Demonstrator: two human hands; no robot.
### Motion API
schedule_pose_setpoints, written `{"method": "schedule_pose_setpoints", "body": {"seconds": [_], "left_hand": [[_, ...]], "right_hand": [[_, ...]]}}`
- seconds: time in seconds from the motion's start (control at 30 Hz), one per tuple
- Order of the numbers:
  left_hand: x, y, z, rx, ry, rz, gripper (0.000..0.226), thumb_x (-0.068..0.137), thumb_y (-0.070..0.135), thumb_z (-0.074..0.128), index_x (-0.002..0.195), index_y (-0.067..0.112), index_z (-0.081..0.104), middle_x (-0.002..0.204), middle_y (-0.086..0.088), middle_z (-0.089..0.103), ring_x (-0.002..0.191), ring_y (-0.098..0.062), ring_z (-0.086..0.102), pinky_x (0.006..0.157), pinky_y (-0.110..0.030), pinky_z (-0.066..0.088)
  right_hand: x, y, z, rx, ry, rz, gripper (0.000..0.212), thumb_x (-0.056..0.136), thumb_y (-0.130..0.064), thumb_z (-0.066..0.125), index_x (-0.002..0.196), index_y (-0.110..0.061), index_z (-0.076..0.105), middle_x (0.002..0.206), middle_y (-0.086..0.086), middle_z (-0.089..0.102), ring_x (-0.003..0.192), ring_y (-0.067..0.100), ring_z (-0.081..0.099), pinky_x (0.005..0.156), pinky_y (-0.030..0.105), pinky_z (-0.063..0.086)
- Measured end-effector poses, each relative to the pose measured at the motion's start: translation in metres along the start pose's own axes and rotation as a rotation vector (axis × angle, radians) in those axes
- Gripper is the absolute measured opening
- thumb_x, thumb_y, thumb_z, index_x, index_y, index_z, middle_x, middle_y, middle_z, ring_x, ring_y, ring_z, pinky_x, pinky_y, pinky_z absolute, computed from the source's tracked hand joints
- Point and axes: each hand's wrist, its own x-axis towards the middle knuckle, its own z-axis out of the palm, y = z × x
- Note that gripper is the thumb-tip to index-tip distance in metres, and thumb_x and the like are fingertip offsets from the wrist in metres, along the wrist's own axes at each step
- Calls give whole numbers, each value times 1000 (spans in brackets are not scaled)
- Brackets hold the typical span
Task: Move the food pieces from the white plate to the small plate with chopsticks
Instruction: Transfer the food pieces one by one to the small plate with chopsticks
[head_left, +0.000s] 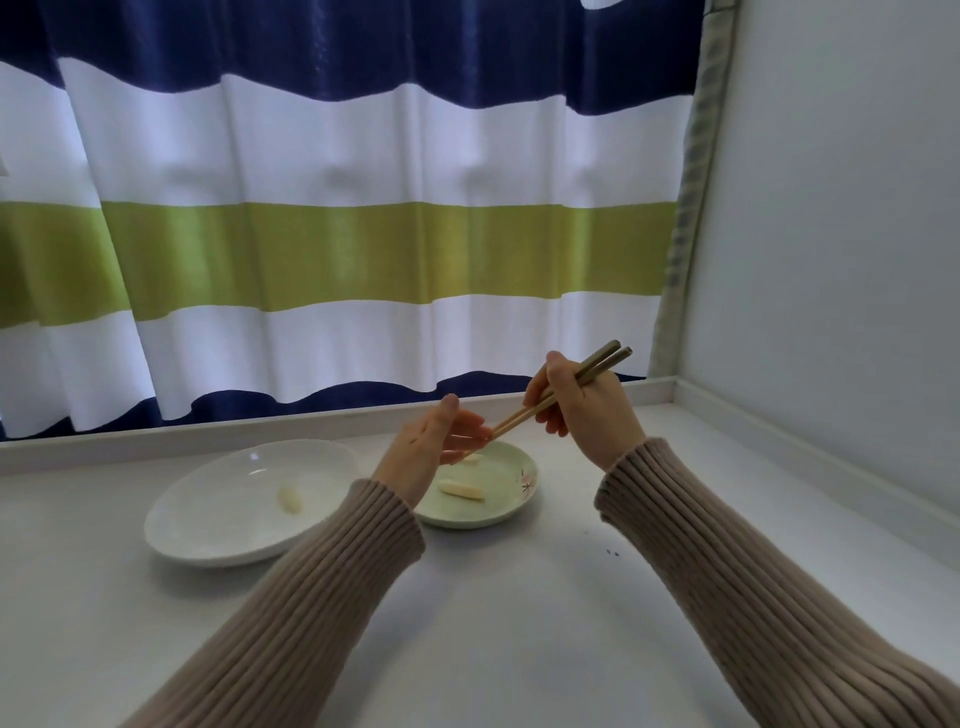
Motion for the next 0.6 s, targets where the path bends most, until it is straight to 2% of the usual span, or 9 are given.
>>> {"method": "schedule_pose_setpoints", "body": {"seconds": [0.27,0.43,0.6], "left_hand": [[5,-14,20,41,-64,-52,52,92,52,27,96,18,66,96,2,74,92,-13,69,91,-38,51],[6,-16,22,5,-62,-69,51,94,47,28,98,13,65,97,-2,74,92,-16,69,92,-39,51],[6,-13,16,-18,-36,-48,49,94,46,28,95,15,66,97,-2,74,92,-15,69,91,-36,50]], "right_hand": [[-4,21,-11,-49,7,64,49,96,-32,34,66,-6,63,58,4,61,50,11,54,50,19,42],[-4,26,-9,0,15,99,56,95,-40,33,67,-2,64,59,8,62,49,12,54,49,22,44],[-2,22,-6,12,-19,64,59,95,-42,28,69,-2,63,61,11,61,53,16,55,50,26,45]]}}
